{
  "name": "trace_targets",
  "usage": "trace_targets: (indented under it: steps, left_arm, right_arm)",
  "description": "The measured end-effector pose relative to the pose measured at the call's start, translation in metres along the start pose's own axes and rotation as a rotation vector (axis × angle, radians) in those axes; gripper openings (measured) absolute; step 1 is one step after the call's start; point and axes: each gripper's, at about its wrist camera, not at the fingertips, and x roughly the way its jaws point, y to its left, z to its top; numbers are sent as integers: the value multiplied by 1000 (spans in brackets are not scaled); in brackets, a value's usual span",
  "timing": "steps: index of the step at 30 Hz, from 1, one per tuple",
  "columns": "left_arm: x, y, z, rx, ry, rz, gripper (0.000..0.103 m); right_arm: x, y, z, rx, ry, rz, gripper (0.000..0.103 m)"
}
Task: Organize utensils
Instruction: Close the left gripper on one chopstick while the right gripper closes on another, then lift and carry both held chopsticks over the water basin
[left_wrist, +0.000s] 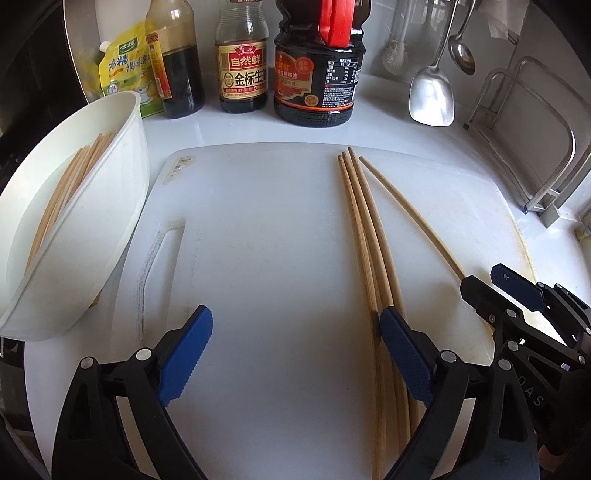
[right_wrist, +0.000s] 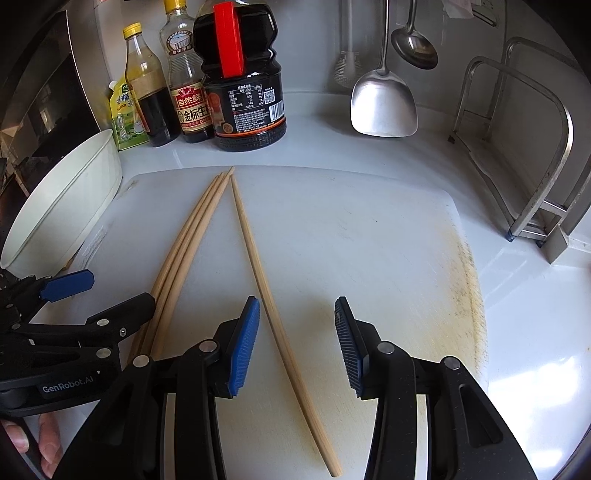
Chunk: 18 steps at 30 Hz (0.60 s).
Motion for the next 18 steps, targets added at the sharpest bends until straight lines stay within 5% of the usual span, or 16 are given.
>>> trace_targets:
  steps: [5, 10, 13, 15, 18]
  left_arm:
    - [3, -4, 1, 13, 0, 27, 90]
    - [-1, -9, 0, 43, -16, 13, 74]
    - [-4, -13, 0, 63, -25, 0, 57]
    - [-6, -14, 1, 68, -27, -7, 33]
    - [-6, -14, 3, 72, -17, -14, 13]
  right_arm:
    - [2, 5, 3, -30, 2, -5, 41]
    - [3, 8, 3, -58, 10, 10, 40]
    - [3, 15, 5, -87, 20, 23, 30]
    - [4, 19, 6, -106, 24, 29, 23]
    - [5, 22, 8, -119, 31, 27, 8]
